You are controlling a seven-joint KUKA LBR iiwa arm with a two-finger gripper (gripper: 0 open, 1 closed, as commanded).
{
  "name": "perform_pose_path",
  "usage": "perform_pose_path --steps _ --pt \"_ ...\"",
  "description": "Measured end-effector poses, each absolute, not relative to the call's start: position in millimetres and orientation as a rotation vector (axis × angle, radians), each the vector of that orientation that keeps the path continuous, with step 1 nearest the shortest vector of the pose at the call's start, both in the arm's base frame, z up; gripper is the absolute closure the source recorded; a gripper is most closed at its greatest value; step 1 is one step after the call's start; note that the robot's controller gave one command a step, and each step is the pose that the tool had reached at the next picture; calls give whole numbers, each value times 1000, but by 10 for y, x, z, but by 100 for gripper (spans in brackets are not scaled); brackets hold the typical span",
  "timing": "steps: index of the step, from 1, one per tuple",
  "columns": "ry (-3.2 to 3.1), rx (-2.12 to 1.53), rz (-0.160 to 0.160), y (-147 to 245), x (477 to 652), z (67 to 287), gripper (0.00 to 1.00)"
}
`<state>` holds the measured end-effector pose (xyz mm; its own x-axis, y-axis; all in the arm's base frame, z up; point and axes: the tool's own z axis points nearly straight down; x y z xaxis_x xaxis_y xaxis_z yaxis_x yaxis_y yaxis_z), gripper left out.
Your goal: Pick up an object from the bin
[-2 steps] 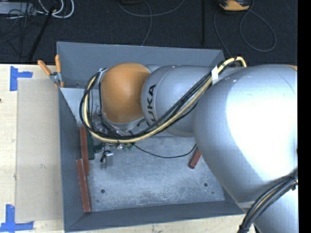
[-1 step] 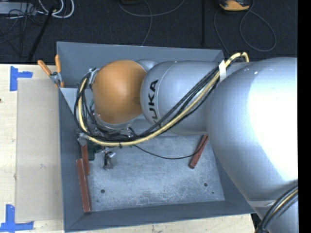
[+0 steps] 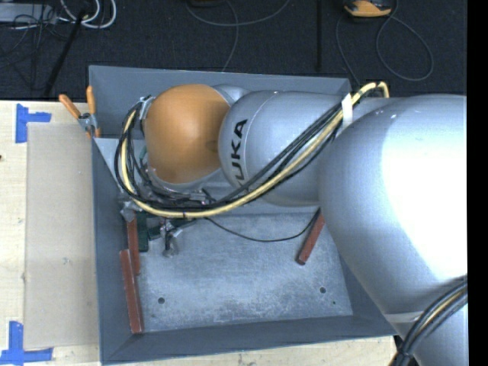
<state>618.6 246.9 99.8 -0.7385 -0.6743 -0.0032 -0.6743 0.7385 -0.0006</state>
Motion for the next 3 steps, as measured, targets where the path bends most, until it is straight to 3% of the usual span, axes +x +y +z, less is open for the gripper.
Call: perform_pose_path --steps 1,2,3 --pt "2843 -1333 1 2450 6195 702 0" --pt "2848 -1325 2 2448 6199 704 0" --pt "2848 -1324 2 2447 6202 704 100"
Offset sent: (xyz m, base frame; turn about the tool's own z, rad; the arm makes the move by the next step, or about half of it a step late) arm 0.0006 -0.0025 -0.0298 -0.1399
